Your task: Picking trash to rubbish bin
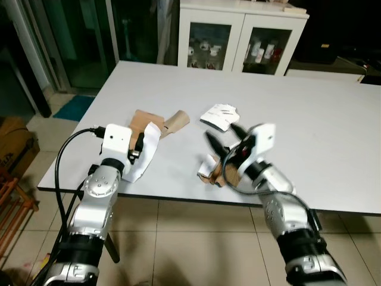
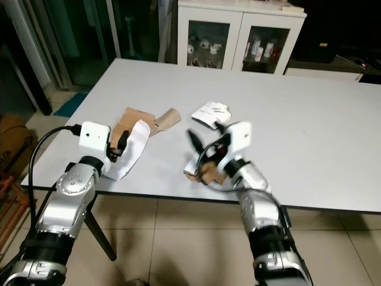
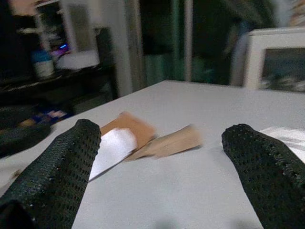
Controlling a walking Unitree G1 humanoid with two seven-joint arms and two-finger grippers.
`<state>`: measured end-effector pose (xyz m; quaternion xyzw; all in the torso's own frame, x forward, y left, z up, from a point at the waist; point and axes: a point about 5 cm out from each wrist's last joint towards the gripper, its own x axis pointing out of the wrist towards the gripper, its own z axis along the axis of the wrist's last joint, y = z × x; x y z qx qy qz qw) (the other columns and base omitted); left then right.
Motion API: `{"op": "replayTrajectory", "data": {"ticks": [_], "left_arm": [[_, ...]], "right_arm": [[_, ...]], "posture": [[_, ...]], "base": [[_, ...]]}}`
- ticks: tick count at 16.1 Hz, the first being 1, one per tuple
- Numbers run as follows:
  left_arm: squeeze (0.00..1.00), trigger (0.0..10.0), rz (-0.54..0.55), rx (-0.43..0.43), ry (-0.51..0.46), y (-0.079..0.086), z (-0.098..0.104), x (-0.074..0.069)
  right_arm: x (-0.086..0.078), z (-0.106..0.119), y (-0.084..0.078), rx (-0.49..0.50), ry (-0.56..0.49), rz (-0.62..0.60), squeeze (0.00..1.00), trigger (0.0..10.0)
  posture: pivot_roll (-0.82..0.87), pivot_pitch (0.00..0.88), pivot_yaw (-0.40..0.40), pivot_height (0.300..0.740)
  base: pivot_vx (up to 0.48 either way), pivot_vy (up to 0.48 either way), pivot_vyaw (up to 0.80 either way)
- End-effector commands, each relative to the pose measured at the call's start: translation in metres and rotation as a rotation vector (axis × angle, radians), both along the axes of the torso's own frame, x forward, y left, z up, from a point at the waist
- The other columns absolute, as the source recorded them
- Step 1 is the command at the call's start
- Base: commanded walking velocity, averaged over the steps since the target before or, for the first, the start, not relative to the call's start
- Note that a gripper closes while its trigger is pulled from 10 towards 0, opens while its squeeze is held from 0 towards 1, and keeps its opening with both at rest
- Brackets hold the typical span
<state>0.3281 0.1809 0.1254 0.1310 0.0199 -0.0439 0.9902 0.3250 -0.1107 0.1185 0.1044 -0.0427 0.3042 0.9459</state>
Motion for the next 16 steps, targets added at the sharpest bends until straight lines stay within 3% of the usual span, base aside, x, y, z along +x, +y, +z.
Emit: {"op": "replayTrajectory", "data": {"ticks": [1, 7, 10, 14, 16], "left_arm": [[0.0, 10.0, -0.033, -0.006, -0.01, -0.008, 0.007, 0.005], [0.0, 10.0, -0.06, -0.026, -0.025, -0.015, 0.012, 0.012], [0.0, 10.0, -0.057, -0.029, -0.027, -0.017, 0.011, 0.014], [0.0, 10.0, 0.028, -0.165, 0.042, -0.008, -0.002, 0.02], [0.0, 10.0, 0.059, -0.149, 0.052, -0.005, -0.002, 0.022]], "right_arm": [[0.0, 0.007, -0.002, 0.025, -0.014, 0.012, 0.0, 10.0], [-0.015, 0.013, 0.01, 0.049, -0.009, 0.205, 0.0, 10.0], [-0.016, 0.012, 0.012, 0.053, 0.004, 0.208, 0.0, 10.0], [-0.017, 0.014, 0.014, 0.05, 0.006, 0.216, 0.0, 10.0], [-0.018, 0.015, 0.013, 0.049, 0.006, 0.213, 0.0, 10.0]], "posture": [[0.02, 0.022, -0.051, 0.74], [0.02, 0.026, -0.052, 0.74], [0.02, 0.028, -0.055, 0.74], [0.02, 0.027, -0.055, 0.74], [0.01, 0.026, -0.054, 0.74]], "base": [[0.0, 0.0, 0.0], [0.0, 0.0, 0.0], [0.0, 0.0, 0.0], [0.0, 0.0, 0.0], [0.0, 0.0, 0.0]]}}
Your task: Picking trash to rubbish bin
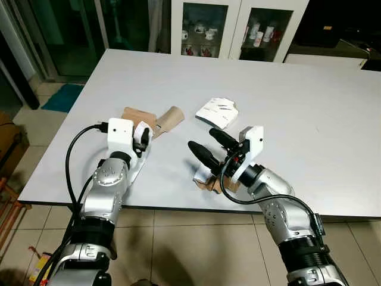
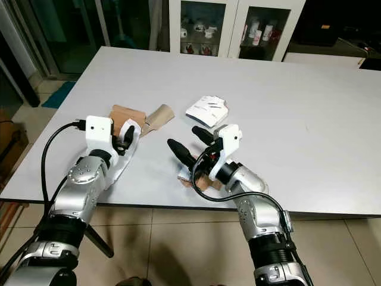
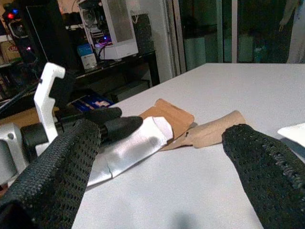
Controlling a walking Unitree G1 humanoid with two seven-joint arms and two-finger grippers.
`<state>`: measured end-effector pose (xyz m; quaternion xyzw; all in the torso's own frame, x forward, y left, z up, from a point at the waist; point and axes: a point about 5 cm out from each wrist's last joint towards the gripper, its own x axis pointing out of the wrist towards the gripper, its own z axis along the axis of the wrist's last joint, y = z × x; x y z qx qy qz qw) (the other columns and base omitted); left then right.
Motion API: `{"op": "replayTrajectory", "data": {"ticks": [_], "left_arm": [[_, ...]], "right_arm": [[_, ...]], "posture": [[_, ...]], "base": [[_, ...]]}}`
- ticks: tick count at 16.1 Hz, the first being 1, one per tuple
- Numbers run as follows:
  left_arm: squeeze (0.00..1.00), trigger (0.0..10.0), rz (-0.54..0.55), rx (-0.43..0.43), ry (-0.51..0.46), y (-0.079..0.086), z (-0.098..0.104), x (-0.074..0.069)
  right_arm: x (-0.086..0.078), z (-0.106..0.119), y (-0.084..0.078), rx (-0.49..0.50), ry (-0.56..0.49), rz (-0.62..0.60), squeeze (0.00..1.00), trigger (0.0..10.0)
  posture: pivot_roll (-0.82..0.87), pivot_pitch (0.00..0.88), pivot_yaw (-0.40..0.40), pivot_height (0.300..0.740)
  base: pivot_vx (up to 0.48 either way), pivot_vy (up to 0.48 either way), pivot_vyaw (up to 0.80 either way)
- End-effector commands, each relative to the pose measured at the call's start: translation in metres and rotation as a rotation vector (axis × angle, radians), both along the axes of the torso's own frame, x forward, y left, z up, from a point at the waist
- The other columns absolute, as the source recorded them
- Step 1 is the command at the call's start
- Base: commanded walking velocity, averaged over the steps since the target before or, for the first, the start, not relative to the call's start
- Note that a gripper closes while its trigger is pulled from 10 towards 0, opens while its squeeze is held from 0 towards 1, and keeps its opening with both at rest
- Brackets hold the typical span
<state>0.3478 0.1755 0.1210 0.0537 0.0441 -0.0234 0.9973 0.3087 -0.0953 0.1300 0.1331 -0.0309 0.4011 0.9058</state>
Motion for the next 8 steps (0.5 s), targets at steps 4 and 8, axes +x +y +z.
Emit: {"op": "replayTrajectory", "data": {"ticks": [4, 8], "left_arm": [[0.0, 10.0, 0.013, -0.073, 0.043, -0.004, -0.005, 0.005], [0.0, 10.0, 0.028, -0.244, 0.164, -0.01, -0.016, 0.003]], "right_arm": [[-0.002, 0.003, -0.003, -0.005, -0.006, -0.003, 0.0, 10.0], [-0.002, 0.002, -0.004, -0.016, -0.003, -0.002, 0.0, 10.0]], "posture": [[0.01, 0.027, -0.056, 0.74], [0.01, 0.029, -0.059, 0.74]], "base": [[0.0, 0.0, 0.0], [0.0, 0.0, 0.0]]}}
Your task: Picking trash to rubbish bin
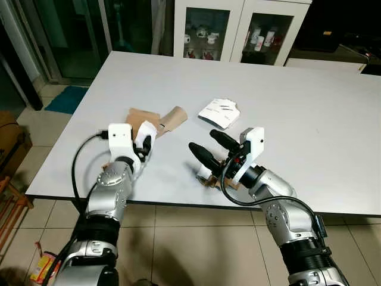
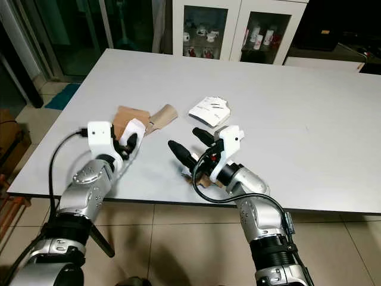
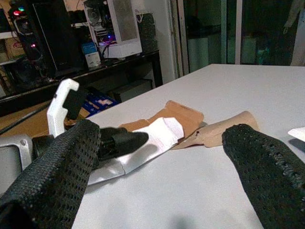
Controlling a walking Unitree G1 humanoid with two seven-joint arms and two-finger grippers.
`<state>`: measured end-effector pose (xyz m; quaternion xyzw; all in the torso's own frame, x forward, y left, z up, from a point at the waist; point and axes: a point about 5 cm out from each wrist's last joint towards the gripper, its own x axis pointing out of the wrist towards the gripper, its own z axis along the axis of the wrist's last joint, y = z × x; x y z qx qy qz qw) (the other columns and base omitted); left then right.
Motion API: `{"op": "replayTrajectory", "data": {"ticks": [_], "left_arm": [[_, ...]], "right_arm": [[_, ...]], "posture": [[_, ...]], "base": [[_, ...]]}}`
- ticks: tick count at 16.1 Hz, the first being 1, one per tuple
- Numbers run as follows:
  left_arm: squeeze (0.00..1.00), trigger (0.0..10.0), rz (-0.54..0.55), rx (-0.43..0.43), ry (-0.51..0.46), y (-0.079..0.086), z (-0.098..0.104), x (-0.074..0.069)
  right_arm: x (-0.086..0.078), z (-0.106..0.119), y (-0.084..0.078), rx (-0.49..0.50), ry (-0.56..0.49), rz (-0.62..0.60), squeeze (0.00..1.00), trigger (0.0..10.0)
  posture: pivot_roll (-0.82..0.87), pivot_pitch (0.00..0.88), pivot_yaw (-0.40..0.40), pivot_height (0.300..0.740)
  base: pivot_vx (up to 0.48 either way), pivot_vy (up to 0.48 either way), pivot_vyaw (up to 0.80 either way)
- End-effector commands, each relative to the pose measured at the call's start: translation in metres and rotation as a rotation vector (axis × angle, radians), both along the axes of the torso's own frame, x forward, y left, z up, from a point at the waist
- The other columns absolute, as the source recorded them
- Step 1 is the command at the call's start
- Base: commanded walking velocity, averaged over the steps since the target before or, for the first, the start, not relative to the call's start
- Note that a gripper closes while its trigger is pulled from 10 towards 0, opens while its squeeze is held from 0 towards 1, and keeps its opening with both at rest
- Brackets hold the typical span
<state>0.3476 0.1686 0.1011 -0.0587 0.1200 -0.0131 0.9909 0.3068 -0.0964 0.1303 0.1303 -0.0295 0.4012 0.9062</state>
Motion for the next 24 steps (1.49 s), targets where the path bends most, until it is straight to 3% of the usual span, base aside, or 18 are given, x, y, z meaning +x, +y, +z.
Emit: {"op": "replayTrajectory", "data": {"ticks": [1, 4, 6, 7, 12, 18, 24], "left_arm": [[0.0, 10.0, -0.003, -0.042, 0.018, -0.004, 0.003, 0.003], [0.0, 10.0, -0.013, -0.137, 0.137, -0.008, -0.012, 0.0], [0.0, 10.0, -0.074, -0.129, 0.167, -0.016, -0.016, -0.002], [0.0, 0.0, -0.099, -0.118, 0.163, -0.019, -0.016, -0.002], [0.0, 0.0, -0.187, 0.0, 0.172, -0.024, -0.018, -0.006], [0.0, 0.0, -0.217, 0.11, 0.174, -0.02, -0.02, -0.008], [0.0, 0.0, -0.21, 0.161, 0.163, -0.019, -0.02, -0.008]], "right_arm": [[0.0, 0.002, -0.002, -0.01, -0.003, -0.002, 0.0, 10.0], [0.0, 0.001, 0.0, -0.011, -0.003, 0.004, 0.0, 10.0], [0.0, 0.001, -0.001, -0.014, -0.004, 0.001, 0.0, 10.0], [0.001, 0.001, -0.001, -0.015, -0.004, 0.0, 0.0, 10.0], [0.002, 0.001, 0.0, -0.017, -0.004, 0.005, 0.0, 10.0], [0.002, -0.001, 0.001, -0.021, 0.0, 0.007, 0.0, 10.0], [0.002, -0.002, 0.002, -0.024, 0.005, 0.001, 0.0, 10.0]], "posture": [[0.01, 0.028, -0.059, 0.74], [0.01, 0.02, -0.058, 0.74], [0.0, 0.016, -0.057, 0.74], [0.0, 0.016, -0.057, 0.74], [0.01, 0.002, -0.058, 0.74], [0.01, 0.0, -0.058, 0.74], [0.01, 0.002, -0.059, 0.74]], "base": [[0.0, 0.0, 0.0], [0.0, 0.0, 0.0], [0.0, 0.0, 0.0], [0.0, 0.0, 0.0], [0.0, 0.0, 0.0], [0.0, 0.0, 0.0], [0.0, 0.0, 0.0]]}}
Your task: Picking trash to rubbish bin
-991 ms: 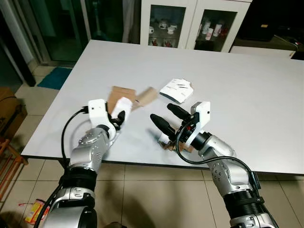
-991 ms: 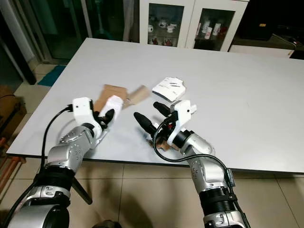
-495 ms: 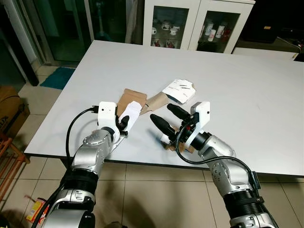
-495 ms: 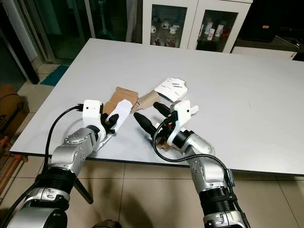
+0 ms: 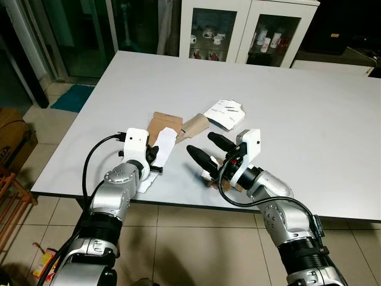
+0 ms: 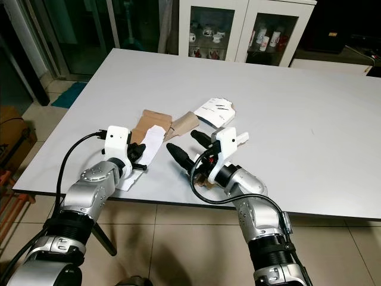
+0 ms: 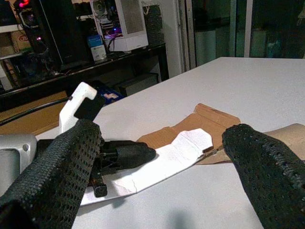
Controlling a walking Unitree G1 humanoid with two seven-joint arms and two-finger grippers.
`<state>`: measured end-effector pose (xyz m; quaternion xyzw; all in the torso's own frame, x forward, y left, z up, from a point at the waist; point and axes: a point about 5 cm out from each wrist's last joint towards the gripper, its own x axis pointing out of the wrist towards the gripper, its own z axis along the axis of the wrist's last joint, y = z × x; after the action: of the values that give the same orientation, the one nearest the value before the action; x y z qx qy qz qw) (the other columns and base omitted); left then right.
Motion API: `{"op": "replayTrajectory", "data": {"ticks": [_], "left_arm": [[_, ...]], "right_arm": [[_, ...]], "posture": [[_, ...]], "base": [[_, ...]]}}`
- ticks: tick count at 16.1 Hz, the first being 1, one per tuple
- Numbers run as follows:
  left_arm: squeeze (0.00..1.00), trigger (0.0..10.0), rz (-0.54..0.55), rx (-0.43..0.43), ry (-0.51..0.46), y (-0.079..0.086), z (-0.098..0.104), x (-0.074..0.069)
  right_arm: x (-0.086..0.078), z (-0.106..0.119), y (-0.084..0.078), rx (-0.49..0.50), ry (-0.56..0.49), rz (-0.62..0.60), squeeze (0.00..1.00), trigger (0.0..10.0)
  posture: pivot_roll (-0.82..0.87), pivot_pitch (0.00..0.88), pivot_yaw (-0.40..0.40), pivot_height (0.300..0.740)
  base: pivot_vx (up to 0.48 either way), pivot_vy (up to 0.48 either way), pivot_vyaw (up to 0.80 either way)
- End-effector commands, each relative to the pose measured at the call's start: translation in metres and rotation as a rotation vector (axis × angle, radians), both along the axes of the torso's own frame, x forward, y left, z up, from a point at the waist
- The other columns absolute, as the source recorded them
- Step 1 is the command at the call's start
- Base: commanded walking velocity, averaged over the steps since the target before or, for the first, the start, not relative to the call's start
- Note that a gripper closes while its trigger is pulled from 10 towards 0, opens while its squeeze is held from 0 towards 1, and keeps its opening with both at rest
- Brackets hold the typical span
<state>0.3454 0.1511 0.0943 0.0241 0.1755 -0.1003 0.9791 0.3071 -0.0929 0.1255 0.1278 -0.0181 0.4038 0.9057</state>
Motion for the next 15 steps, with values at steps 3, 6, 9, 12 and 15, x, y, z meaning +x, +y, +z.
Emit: {"op": "replayTrajectory", "data": {"ticks": [3, 6, 9, 12, 15], "left_arm": [[0.0, 0.0, 0.061, 0.083, -0.004, 0.01, -0.003, -0.002], [0.0, 0.0, 0.192, 0.139, -0.131, 0.025, 0.017, 0.007], [0.0, 3.1, 0.26, 0.132, -0.312, 0.029, 0.043, 0.012], [0.0, 10.0, 0.265, 0.133, -0.464, 0.024, 0.062, 0.013], [0.0, 10.0, 0.275, 0.144, -0.543, 0.024, 0.07, 0.013]], "right_arm": [[0.002, 0.001, -0.003, -0.013, -0.008, -0.013, 0.0, 10.0], [0.003, 0.001, -0.001, -0.01, -0.005, -0.014, 0.0, 10.0], [0.003, 0.001, -0.001, -0.007, -0.005, -0.018, 0.0, 10.0], [0.004, 0.001, -0.001, -0.004, -0.007, -0.022, 0.0, 10.0], [0.005, 0.001, -0.001, -0.003, -0.01, -0.027, 0.0, 10.0]], "posture": [[0.02, 0.01, -0.06, 0.74], [0.02, 0.014, -0.059, 0.74], [0.02, 0.015, -0.055, 0.74], [0.02, 0.011, -0.053, 0.74], [0.02, 0.01, -0.053, 0.74]], "base": [[0.0, 0.0, 0.0], [0.0, 0.0, 0.0], [0.0, 0.0, 0.0], [0.0, 0.0, 0.0], [0.0, 0.0, 0.0]]}}
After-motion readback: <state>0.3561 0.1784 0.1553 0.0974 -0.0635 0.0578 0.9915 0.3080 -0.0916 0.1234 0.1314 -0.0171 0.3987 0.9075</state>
